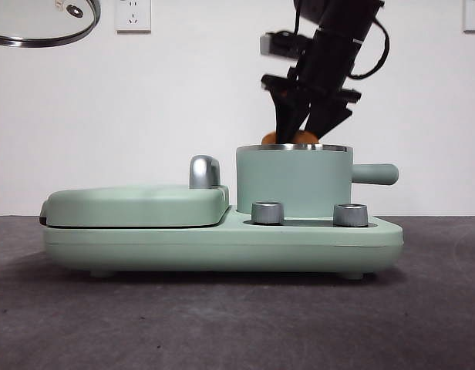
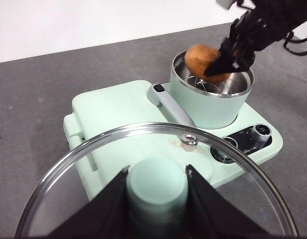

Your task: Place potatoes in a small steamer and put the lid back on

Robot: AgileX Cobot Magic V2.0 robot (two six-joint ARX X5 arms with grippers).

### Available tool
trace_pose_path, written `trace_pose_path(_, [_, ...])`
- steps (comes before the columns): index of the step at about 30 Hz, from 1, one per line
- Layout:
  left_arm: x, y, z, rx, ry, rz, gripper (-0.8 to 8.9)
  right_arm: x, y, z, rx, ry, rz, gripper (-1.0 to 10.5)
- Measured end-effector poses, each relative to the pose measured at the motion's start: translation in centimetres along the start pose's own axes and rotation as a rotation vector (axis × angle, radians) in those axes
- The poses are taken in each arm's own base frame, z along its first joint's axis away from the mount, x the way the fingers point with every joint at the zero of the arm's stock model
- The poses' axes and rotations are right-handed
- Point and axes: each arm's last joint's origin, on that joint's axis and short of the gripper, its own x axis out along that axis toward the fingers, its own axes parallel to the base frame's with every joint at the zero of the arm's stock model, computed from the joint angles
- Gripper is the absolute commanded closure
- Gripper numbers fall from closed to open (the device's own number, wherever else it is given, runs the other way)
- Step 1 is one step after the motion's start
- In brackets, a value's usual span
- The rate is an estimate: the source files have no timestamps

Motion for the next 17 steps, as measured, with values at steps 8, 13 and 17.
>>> trace_pose_path(8, [0.0, 0.0, 0.0, 0.0, -0.001, 0.0, 7.99, 2.2, -0.2, -0.6, -0.001, 0.057, 0.008, 8.1])
trace_pose_path(13, [0.0, 0.0, 0.0, 0.0, -0.001, 0.0, 7.99, 2.2, -0.1, -0.3, -0.005, 0.019, 0.027, 6.5])
trace_pose_path(17, [0.0, 0.0, 0.0, 0.0, -0.001, 0.0, 7.99, -1.5, 0.1, 1.1, -0.022, -0.115, 0.0, 6.5])
